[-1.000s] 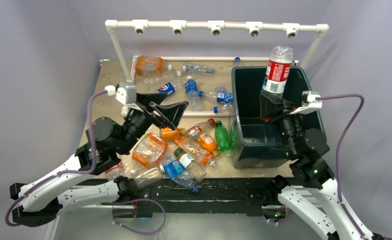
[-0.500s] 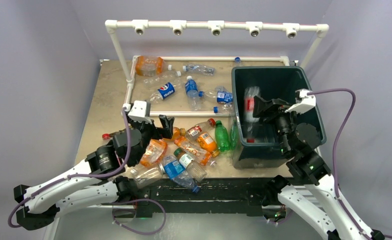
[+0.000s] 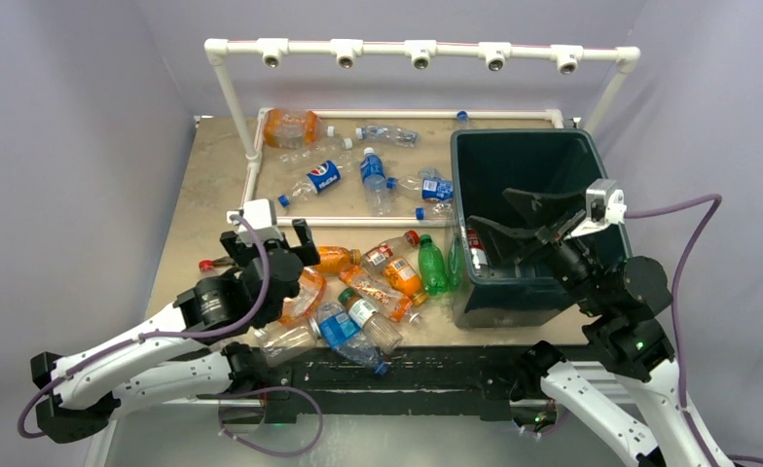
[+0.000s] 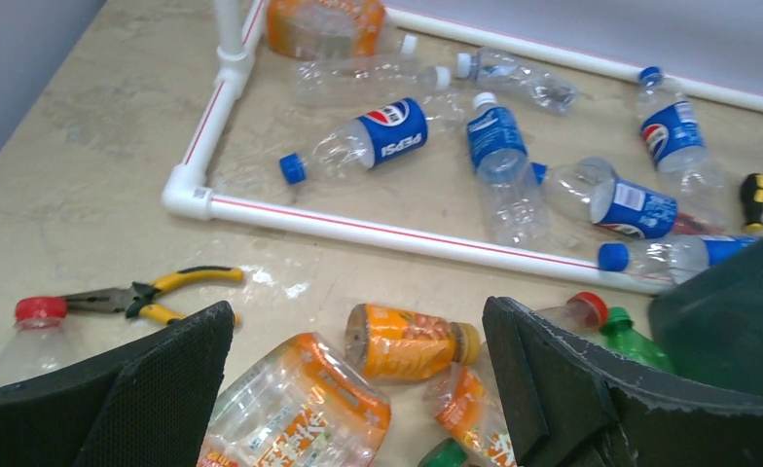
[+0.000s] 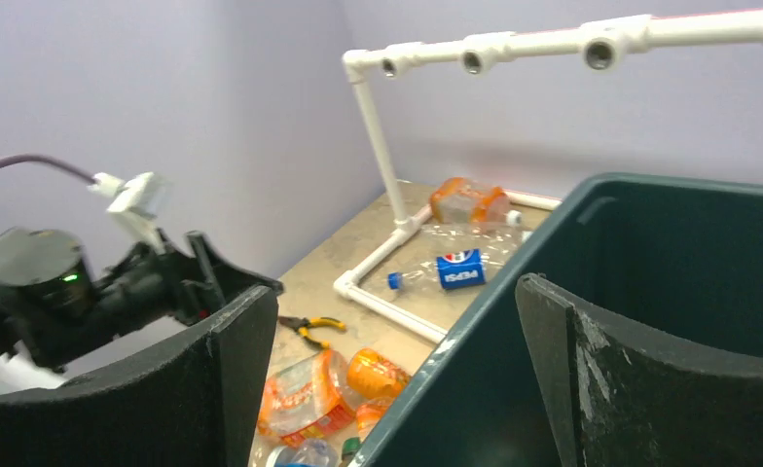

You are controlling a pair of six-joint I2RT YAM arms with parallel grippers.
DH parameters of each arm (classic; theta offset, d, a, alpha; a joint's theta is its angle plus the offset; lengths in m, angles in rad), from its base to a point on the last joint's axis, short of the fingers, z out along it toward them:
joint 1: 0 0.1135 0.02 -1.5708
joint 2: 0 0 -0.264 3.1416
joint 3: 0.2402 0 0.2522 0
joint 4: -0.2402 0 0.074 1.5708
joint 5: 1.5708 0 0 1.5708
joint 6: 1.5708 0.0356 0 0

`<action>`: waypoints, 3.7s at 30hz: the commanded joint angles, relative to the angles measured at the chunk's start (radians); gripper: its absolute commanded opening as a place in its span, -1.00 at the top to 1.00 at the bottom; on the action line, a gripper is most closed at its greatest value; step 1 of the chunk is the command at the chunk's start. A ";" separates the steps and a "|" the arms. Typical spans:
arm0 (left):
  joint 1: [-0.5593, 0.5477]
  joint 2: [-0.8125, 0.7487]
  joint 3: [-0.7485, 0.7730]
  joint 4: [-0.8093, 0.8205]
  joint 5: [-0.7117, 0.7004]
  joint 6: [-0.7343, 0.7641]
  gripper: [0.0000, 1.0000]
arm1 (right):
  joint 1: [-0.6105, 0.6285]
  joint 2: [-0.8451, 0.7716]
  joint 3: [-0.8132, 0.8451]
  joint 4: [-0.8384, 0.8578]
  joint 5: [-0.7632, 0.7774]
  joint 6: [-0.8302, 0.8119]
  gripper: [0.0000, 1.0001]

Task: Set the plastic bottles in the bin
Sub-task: Place the plastic bottle in the trash bin, then pick up the plastic bottle at the center of the board, then place the plastic bottle in the trash bin.

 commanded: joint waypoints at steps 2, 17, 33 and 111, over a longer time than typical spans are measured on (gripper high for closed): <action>-0.001 0.067 0.018 -0.107 0.130 -0.055 -0.99 | 0.002 -0.044 -0.012 0.013 -0.182 -0.026 -0.94; -0.001 0.352 -0.162 0.332 0.504 -0.478 -0.75 | 0.003 -0.111 -0.064 0.002 -0.155 -0.022 -0.94; 0.021 0.427 -0.188 0.218 0.453 -0.821 -0.63 | 0.003 -0.141 -0.089 0.000 -0.139 -0.016 -0.94; 0.158 0.128 0.326 0.974 1.210 0.039 1.00 | 0.003 0.296 0.157 0.424 -0.665 0.294 -0.98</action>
